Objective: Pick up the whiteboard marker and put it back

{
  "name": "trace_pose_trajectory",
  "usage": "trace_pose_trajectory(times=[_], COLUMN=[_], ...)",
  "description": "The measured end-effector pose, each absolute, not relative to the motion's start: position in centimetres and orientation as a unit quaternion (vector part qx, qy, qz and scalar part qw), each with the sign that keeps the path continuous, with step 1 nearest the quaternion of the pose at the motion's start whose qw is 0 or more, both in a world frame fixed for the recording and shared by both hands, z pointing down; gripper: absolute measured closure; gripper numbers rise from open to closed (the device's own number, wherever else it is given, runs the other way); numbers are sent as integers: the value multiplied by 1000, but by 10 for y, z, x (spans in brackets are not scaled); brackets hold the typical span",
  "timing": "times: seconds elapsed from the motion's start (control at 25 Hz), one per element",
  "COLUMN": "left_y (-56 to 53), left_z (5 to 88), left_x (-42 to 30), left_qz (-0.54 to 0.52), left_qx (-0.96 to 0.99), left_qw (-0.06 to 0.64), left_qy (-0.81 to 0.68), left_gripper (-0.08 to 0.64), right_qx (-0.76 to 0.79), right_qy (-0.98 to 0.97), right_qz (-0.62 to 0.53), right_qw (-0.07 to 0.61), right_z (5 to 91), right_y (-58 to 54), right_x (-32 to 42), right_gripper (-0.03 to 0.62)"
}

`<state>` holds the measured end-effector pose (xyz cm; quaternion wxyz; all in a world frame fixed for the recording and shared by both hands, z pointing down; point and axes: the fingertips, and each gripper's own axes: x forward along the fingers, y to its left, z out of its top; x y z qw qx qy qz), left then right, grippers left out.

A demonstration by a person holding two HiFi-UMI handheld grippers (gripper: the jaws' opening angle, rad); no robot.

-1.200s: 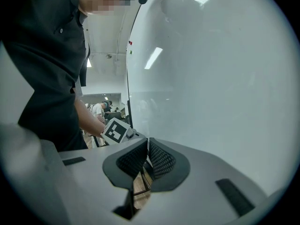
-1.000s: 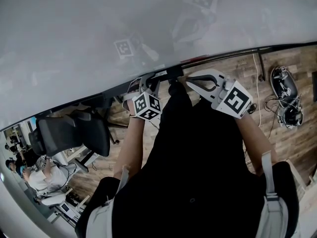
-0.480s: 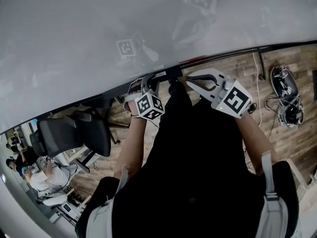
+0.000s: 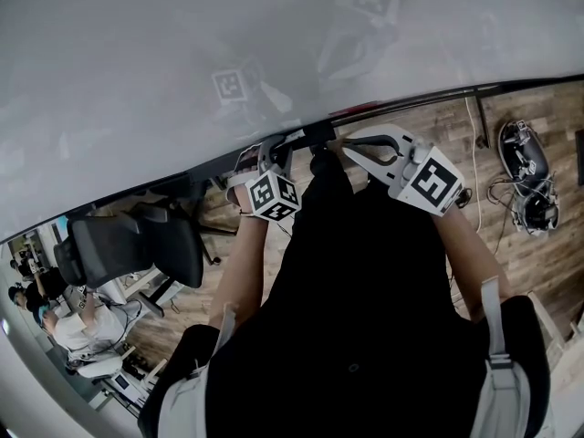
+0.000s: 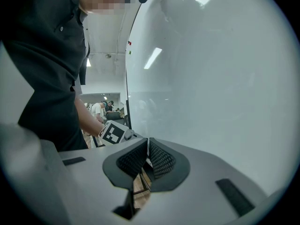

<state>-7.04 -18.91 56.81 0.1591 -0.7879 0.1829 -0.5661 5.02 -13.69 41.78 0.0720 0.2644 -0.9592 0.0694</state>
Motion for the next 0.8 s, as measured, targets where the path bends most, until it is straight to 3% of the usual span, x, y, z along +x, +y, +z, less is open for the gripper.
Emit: trace_pose_trajectory(times=[0.8], left_y=[-173], left_z=[475], left_x=[-46], left_qz=[-408], left_qx=[-871], left_qw=[128], left_qy=[244], left_gripper=[489], right_qx=[249], right_qy=[-966], right_qz=[43], right_qw=[59], right_z=[402], right_y=[-136], right_x=[36], right_gripper=[571])
